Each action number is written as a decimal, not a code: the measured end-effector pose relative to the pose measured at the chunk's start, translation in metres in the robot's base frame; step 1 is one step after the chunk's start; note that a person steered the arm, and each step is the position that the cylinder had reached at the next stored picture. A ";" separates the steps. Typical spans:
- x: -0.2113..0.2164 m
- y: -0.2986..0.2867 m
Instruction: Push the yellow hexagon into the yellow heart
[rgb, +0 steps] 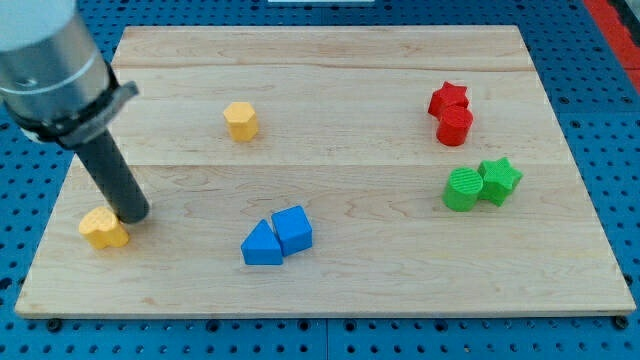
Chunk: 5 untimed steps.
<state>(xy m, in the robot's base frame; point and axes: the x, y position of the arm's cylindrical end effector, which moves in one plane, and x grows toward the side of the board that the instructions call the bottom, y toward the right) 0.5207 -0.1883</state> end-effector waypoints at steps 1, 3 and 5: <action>-0.028 0.038; -0.099 0.131; -0.152 0.085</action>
<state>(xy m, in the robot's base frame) 0.3691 -0.1038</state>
